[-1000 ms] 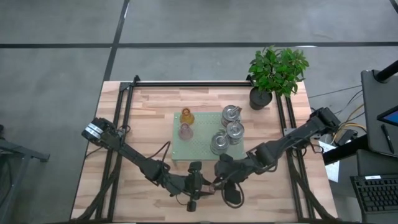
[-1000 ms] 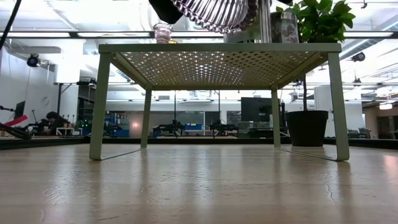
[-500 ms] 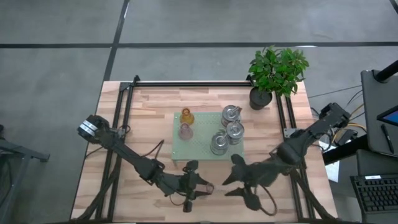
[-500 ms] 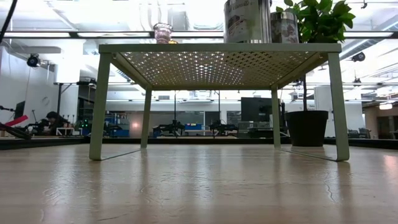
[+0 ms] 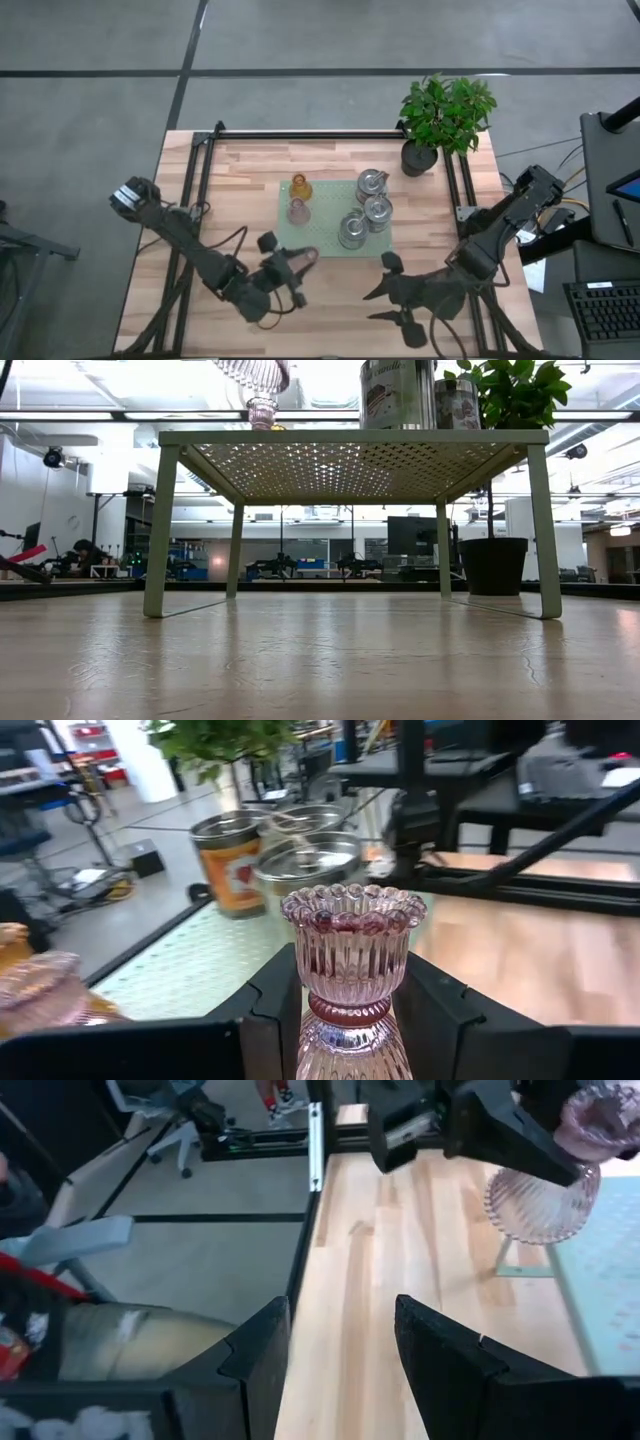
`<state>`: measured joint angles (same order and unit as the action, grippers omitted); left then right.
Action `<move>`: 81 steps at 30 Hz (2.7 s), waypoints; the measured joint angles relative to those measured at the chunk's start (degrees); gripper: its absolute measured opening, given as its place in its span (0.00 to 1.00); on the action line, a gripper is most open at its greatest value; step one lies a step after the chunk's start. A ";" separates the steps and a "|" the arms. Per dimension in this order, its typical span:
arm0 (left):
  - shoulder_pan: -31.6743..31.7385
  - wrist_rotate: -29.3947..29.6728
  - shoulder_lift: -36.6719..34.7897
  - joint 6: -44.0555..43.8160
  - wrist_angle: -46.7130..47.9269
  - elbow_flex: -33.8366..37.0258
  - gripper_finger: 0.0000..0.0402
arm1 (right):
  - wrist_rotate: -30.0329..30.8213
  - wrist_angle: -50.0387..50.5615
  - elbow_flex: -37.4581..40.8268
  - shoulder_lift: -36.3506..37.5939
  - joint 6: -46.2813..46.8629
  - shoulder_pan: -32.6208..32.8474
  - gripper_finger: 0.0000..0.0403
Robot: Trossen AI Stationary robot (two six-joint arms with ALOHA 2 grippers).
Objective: Pick & Place candle stick holders
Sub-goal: Put the pink candle holder on the shelf
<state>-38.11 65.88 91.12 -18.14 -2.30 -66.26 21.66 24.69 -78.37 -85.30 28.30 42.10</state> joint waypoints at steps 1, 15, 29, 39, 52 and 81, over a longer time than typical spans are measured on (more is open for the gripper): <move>0.51 0.20 -0.12 -0.09 0.86 0.00 0.29 | 0.73 0.02 0.00 0.00 -0.12 0.08 0.44; 3.78 11.77 -4.72 -10.21 -2.76 13.95 0.29 | 1.46 0.19 2.57 -0.07 0.02 0.29 0.38; 3.88 10.90 -5.20 -0.68 -28.96 25.10 0.30 | 4.12 -0.05 3.39 -0.07 0.01 0.27 0.35; 4.43 8.46 -3.46 1.43 -28.82 22.99 0.32 | 5.54 -0.09 3.45 -0.09 0.01 0.27 0.37; 5.45 6.89 -2.96 1.49 -28.62 22.71 0.45 | 5.52 -0.09 3.67 -0.09 -0.01 0.27 0.33; 3.62 10.11 -3.64 14.18 -28.68 19.63 0.47 | 5.46 -0.11 3.72 -0.09 -0.44 0.27 0.31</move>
<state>-34.48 75.99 87.48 -3.95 -30.98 -46.63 27.12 24.58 -74.65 -85.38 27.86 42.37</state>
